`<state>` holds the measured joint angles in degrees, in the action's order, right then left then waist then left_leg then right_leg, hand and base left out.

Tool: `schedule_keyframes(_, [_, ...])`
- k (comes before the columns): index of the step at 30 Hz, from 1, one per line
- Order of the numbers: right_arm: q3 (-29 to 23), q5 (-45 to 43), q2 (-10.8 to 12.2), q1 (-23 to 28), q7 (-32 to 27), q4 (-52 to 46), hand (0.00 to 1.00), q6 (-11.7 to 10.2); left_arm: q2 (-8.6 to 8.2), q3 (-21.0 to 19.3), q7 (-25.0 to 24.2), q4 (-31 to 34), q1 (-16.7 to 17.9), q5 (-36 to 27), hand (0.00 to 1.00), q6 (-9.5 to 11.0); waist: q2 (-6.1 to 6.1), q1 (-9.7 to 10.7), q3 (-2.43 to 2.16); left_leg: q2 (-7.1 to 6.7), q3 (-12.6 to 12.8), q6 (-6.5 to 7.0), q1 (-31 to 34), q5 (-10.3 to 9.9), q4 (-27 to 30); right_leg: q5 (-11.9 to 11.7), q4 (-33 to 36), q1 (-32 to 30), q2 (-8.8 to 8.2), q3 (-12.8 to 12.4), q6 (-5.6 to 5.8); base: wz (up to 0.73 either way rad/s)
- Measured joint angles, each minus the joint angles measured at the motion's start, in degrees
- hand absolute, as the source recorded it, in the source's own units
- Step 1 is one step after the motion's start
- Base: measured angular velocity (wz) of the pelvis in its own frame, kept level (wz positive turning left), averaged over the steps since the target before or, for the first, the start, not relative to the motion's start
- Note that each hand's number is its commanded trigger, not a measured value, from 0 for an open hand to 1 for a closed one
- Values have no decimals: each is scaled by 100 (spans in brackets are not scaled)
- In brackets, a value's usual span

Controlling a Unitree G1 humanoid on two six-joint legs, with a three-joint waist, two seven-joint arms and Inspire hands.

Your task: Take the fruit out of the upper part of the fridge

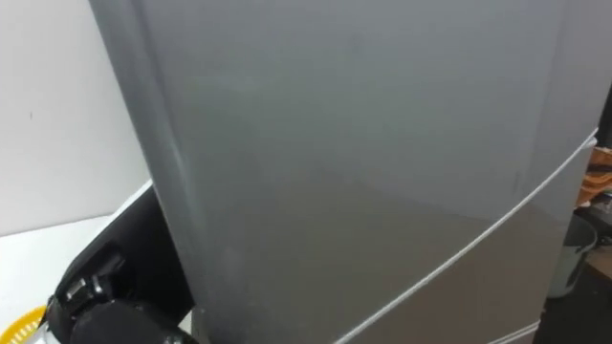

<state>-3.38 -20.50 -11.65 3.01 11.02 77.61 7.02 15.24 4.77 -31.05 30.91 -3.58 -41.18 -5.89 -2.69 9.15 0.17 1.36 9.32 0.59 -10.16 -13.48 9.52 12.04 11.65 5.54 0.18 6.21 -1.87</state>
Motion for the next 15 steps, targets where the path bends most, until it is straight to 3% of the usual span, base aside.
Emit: schedule_keyframes(15, [215,74,-1,8,-164,-1,0,-19,1,337,-11,57,-178,-206,0,0,31,44,4,0,211,0,-32,0,-11,-67,9,-62,3,-150,32,-5])
